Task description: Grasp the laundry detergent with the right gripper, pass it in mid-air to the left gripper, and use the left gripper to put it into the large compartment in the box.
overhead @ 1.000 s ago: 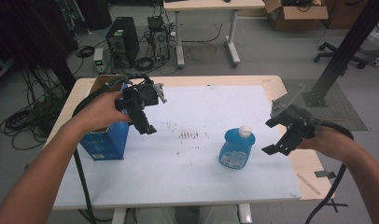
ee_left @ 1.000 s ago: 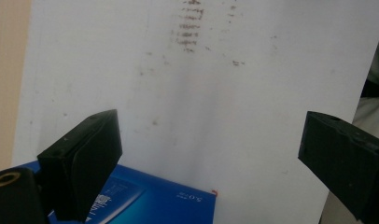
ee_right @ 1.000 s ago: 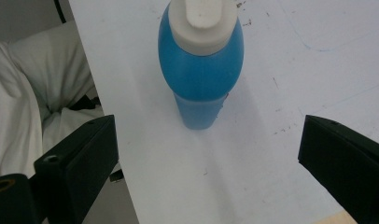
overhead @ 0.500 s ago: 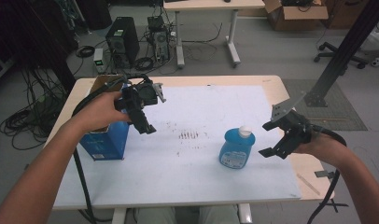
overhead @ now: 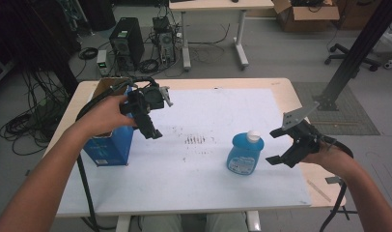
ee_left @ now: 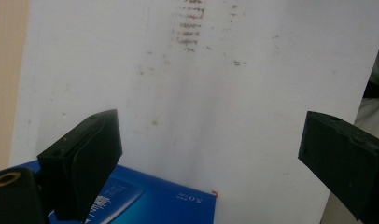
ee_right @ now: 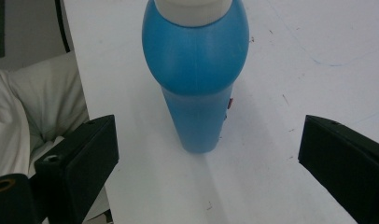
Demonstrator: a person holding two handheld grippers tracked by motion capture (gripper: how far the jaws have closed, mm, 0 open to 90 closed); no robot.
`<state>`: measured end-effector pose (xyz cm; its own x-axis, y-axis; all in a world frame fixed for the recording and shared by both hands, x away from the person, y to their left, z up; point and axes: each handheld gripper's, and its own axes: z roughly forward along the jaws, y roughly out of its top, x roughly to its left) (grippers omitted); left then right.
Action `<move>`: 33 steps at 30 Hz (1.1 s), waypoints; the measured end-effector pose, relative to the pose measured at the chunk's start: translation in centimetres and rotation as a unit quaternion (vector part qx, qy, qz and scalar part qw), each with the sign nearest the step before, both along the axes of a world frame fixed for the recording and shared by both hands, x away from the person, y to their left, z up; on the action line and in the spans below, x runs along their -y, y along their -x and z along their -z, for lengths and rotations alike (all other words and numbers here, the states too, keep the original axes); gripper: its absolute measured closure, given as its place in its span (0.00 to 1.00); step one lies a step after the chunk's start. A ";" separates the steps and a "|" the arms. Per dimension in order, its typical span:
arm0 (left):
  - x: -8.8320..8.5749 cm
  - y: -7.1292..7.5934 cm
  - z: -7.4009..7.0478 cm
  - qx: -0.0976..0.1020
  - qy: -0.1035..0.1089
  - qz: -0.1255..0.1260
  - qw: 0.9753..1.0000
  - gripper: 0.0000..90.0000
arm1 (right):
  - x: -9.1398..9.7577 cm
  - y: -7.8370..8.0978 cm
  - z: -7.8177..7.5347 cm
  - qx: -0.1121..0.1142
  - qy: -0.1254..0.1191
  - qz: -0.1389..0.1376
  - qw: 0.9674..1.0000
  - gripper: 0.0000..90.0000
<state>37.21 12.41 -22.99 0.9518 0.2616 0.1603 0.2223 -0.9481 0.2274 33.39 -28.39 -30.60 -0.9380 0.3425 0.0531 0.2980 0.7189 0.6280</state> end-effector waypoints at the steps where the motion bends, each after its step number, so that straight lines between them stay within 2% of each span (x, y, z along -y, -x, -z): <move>1: 0.0 0.0 0.0 0.000 0.000 0.000 1.000 0.07 | 0.0 0.0 0.2 0.001 -0.001 -0.001 1.000 0.05; 7: 0.1 0.0 0.1 -0.001 0.000 -0.001 1.000 0.07 | 0.1 0.0 0.9 0.004 -0.015 -0.002 1.000 0.06; 16: 0.4 -0.1 0.2 -0.002 -0.002 0.003 1.000 0.07 | 0.5 0.1 2.3 0.011 -0.050 0.002 0.999 0.05; 17: 0.4 -0.1 0.2 -0.002 -0.001 0.002 1.000 0.07 | 0.6 0.2 2.6 0.011 -0.060 0.006 0.998 0.05; 23: 0.4 -0.1 0.3 -0.003 -0.001 0.001 1.000 0.07 | 0.8 0.2 3.6 0.016 -0.086 0.008 0.996 0.05; 33: 0.3 0.0 0.3 -0.003 0.000 0.000 1.000 0.07 | 1.2 0.4 4.7 0.025 -0.117 0.013 0.993 0.05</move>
<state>37.21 12.06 -23.33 0.9528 0.2613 0.1548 0.2232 -0.9481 0.2266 33.01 -29.61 -35.27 -0.9321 0.3513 0.0879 0.2796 0.5438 0.7912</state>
